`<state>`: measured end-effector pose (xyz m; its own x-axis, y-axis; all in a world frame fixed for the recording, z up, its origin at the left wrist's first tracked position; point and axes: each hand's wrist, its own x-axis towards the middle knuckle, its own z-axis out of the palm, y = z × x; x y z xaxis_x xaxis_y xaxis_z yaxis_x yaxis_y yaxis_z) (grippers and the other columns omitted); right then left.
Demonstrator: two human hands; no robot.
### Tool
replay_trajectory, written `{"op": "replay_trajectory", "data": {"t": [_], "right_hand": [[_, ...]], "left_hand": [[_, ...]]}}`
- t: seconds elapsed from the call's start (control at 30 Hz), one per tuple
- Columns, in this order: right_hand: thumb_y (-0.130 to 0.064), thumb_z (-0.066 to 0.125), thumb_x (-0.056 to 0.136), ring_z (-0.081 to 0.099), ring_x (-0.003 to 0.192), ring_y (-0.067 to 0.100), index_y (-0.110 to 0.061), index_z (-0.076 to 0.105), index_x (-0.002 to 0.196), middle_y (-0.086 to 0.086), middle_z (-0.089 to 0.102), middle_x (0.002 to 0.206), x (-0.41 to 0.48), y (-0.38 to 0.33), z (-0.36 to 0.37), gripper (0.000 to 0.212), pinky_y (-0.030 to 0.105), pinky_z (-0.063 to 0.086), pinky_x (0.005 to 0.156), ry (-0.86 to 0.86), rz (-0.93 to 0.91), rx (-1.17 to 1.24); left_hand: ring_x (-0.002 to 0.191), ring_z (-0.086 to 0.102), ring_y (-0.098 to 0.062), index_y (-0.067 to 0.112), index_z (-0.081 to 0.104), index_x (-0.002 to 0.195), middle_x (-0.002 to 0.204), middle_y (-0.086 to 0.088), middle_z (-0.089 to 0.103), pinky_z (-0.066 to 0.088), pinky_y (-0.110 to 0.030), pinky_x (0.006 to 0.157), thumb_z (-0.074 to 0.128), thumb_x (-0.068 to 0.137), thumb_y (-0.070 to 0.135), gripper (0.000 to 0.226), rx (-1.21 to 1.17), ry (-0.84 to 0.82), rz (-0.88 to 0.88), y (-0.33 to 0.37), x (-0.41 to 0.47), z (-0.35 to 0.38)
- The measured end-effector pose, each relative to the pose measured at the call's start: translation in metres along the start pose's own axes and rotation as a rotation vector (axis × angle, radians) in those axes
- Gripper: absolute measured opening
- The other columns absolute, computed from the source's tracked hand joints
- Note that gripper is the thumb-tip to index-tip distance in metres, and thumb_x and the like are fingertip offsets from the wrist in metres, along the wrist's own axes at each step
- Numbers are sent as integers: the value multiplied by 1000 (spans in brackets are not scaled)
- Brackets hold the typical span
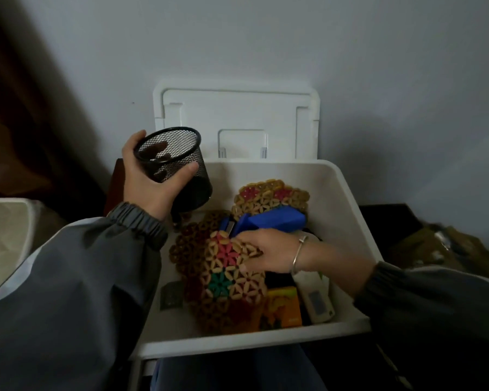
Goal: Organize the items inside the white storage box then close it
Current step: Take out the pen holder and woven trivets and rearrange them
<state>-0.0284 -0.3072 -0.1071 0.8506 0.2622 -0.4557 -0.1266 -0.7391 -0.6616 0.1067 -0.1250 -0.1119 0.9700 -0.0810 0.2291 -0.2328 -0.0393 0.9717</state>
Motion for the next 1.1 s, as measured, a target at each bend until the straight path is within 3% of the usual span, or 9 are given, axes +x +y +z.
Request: {"op": "replay_trajectory", "data": {"t": [0.13,0.23,0.33,0.43,0.53,0.63,0.8,1.03,1.1], "right_hand": [[-29,64,86,52,118,7,-19,51,131,-1,58,130,-22,26,-23,48,11,35,95,219,-52,-184],[-34,66,84,50,120,15,-18,50,131,2,54,132,-43,59,-49,52,18,34,96,358,97,-338],[-50,67,78,49,120,20,-19,41,136,2,50,135,-47,74,-45,72,26,38,96,232,231,-478],[-61,70,68,49,120,24,-21,29,142,3,45,137,-38,76,-27,94,31,44,95,35,241,-516],[-61,73,63,48,118,25,-20,22,144,5,38,141,-26,81,-20,104,34,46,96,-47,298,-648],[-58,77,60,49,113,26,-19,26,140,7,37,136,-17,84,-11,102,35,46,93,-36,300,-692],[-45,81,61,48,111,22,-17,38,129,7,46,129,-17,84,-8,86,24,37,85,-105,241,-603],[-46,80,62,49,92,16,-21,51,119,4,54,114,-39,73,-17,68,28,44,80,-71,240,-526],[-46,80,64,55,95,18,-20,54,114,4,59,112,-46,67,-16,62,25,43,76,-9,236,-507]], "left_hand": [[110,54,5,35,36,133,127,7,53,45,-10,91,80,50,56,96,43,-10,-5,-3,0,2],[107,51,14,41,35,131,119,22,51,43,-7,89,79,49,58,95,93,-47,11,-5,-2,4],[104,51,16,48,32,128,118,24,50,40,5,77,79,47,61,94,148,-87,12,-4,-5,6],[110,55,-2,50,32,128,126,9,52,40,-2,78,77,46,64,95,211,-101,16,-4,-5,7],[111,53,-5,46,34,128,124,9,50,39,-8,84,76,45,65,96,248,-107,46,-4,-6,9],[109,53,2,46,34,129,121,13,50,41,-9,85,78,45,63,96,206,-129,32,-5,-7,11],[106,48,17,46,35,128,113,26,49,41,4,80,79,46,61,94,178,-131,21,-4,-8,11],[111,52,-3,34,34,135,124,8,49,42,-11,89,85,52,45,98,195,-177,8,2,-11,12],[108,52,0,29,34,136,123,8,50,42,-6,87,87,58,36,95,218,-177,22,5,-12,13]]}}
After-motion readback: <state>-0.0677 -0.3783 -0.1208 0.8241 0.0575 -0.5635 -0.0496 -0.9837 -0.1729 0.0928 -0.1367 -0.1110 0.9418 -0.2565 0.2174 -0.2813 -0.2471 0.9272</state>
